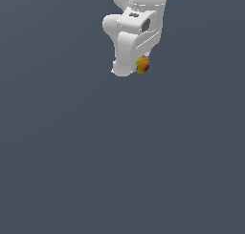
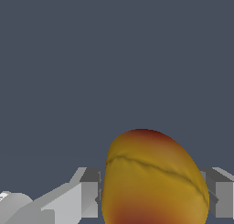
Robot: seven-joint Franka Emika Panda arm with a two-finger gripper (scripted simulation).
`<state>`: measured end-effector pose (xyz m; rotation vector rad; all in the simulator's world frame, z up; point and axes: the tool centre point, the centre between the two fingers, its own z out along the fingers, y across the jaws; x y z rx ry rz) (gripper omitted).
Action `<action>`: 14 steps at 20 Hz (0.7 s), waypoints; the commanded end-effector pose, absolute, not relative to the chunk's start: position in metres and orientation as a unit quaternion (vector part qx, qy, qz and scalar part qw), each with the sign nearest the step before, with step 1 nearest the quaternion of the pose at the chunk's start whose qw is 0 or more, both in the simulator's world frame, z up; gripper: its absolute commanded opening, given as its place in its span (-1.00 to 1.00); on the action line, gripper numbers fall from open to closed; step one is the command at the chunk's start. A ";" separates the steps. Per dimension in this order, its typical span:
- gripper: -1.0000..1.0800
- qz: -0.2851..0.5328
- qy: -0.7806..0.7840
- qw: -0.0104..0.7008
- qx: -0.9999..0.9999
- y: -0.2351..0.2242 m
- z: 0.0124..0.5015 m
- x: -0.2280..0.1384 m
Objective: Pick up the object and move it to a goal position.
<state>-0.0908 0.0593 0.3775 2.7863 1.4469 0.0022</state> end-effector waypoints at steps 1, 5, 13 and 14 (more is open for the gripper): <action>-1.00 0.000 0.461 0.000 0.888 0.063 0.389 -0.095; -1.00 0.000 0.461 0.000 0.888 0.067 0.399 -0.098; -1.00 0.000 0.461 0.000 0.888 0.066 0.402 -0.096; -1.00 0.000 0.461 0.000 0.888 0.066 0.403 -0.095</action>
